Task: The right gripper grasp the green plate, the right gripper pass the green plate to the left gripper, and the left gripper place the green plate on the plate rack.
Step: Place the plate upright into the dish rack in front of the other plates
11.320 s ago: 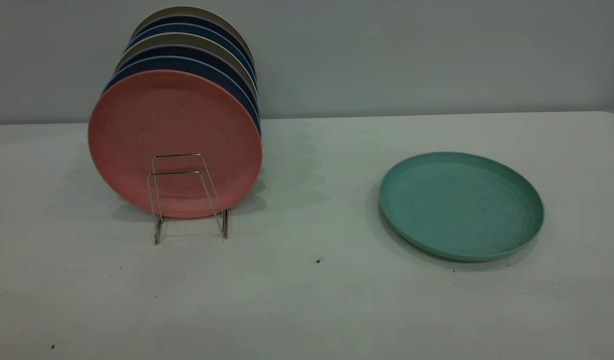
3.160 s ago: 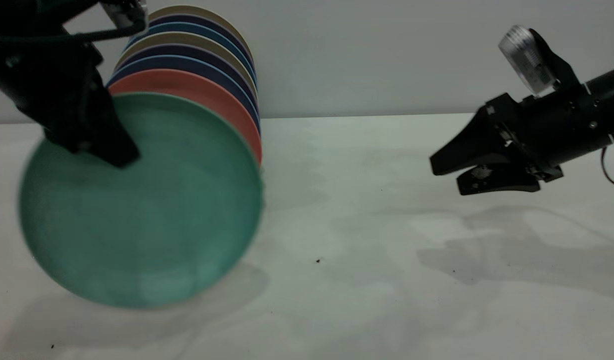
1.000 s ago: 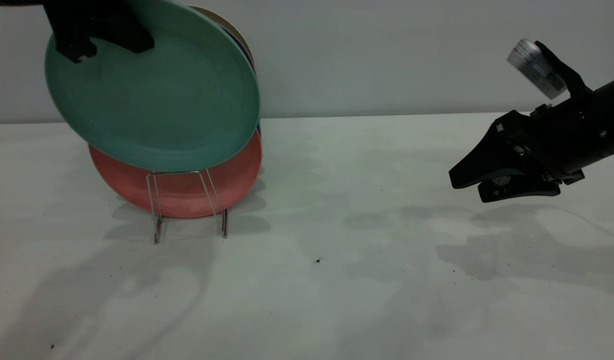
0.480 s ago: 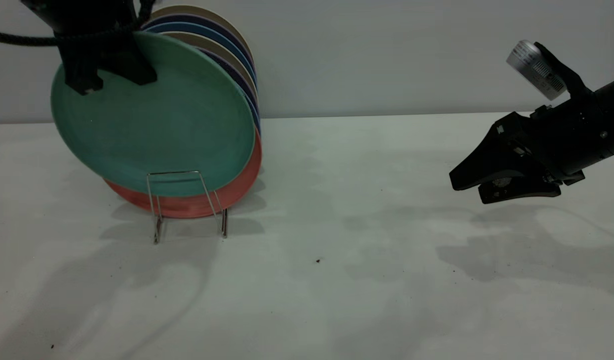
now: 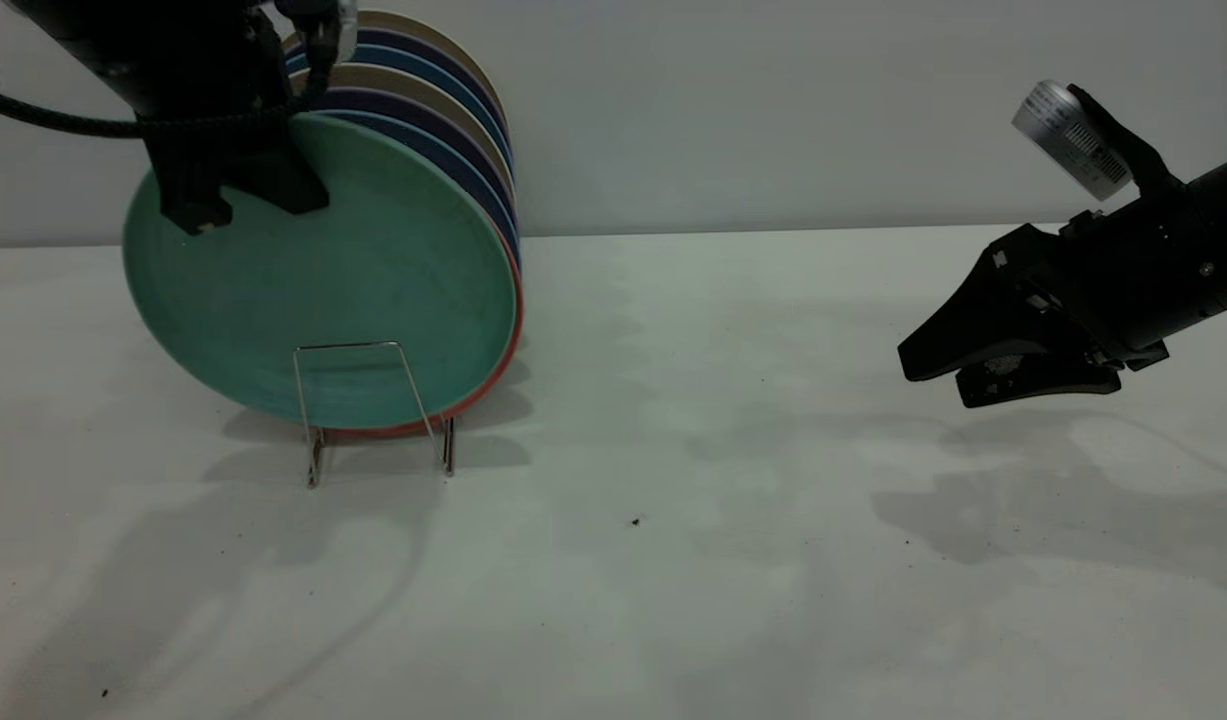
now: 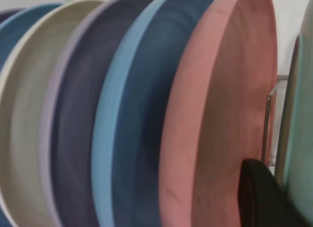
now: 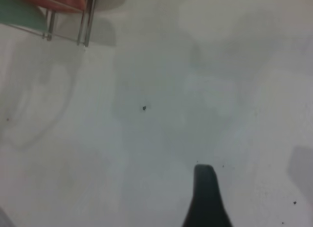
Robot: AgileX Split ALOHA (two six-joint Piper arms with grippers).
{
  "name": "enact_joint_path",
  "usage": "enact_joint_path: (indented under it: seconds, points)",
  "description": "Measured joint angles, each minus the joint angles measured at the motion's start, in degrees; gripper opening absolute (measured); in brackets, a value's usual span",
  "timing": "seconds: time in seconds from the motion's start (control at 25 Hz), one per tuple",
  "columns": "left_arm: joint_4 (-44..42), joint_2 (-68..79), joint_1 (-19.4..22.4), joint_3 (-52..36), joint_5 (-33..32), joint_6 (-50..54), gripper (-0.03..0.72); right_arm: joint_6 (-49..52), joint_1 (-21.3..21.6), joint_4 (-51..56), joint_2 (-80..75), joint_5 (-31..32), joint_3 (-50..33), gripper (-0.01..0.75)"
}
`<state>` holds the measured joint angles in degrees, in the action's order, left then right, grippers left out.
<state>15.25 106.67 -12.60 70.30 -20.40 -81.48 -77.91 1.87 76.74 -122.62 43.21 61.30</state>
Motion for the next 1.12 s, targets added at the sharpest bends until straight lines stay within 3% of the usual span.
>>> enact_joint_path:
  seconds: [0.4, 0.76, 1.12]
  points:
    - [0.00, 0.00, 0.00, 0.06, 0.07, 0.04, 0.137, 0.00, 0.00, 0.00, 0.00, 0.00, 0.00, 0.578]
    - [0.00, 0.00, 0.48, 0.17, -0.32, 0.04, 0.271, 0.00, 0.00, -0.02, 0.00, 0.00, 0.00, 0.578]
    - [-0.59, -1.20, 0.48, 0.29, -4.25, 0.04, 0.284, 0.47, 0.00, -0.07, 0.00, 0.00, 0.00, 0.578]
